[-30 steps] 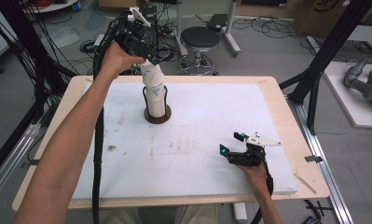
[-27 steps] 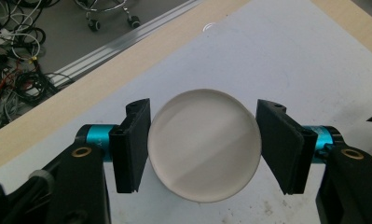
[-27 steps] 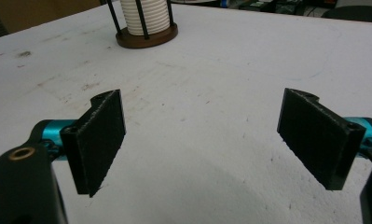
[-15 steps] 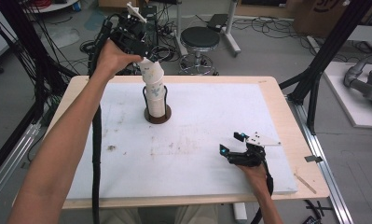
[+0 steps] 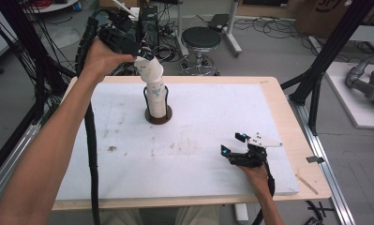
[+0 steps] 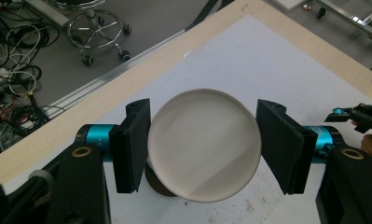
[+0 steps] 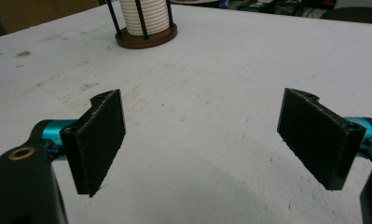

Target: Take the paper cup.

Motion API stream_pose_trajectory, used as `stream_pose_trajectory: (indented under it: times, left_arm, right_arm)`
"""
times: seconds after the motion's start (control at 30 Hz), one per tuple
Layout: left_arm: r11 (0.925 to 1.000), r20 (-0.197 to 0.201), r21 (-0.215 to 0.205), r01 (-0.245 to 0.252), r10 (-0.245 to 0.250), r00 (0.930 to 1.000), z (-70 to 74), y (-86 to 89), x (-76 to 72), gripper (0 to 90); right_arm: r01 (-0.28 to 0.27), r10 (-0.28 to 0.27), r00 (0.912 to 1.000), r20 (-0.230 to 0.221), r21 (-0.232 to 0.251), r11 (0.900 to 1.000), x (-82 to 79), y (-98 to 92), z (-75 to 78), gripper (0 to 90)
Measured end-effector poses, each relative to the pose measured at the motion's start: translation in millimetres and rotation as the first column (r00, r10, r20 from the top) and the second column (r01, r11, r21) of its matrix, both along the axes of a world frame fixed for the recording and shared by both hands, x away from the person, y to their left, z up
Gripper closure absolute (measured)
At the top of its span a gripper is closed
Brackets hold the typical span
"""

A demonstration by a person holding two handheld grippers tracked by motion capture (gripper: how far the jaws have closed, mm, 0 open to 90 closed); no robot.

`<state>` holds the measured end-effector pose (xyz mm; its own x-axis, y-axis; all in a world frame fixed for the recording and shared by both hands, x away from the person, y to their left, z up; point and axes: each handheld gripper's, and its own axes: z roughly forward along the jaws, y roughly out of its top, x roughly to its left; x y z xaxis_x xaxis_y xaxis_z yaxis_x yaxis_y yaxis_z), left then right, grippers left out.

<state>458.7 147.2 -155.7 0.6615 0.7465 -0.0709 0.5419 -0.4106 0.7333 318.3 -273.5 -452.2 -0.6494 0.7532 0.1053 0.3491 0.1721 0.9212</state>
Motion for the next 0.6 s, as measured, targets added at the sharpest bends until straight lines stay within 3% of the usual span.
stream_pose_trajectory:
  times: [0.3, 0.6]
  left_arm:
    - [0.9949, 0.035, -0.087, 0.052, -0.049, 0.9982, -9.4, 14.3, -22.5, 37.5]
    - [0.9896, 0.063, -0.120, 0.079, -0.072, 0.9954, -23.5, 28.2, -41.2, 37.5]
  right_arm:
    - [0.002, -0.002, 1.0000, -0.003, 0.002, 1.000, 0.3, 0.1, -0.1, 15.4]
    - [0.004, -0.004, 1.0000, -0.004, 0.002, 1.000, 0.5, 0.0, -0.1, 15.4]
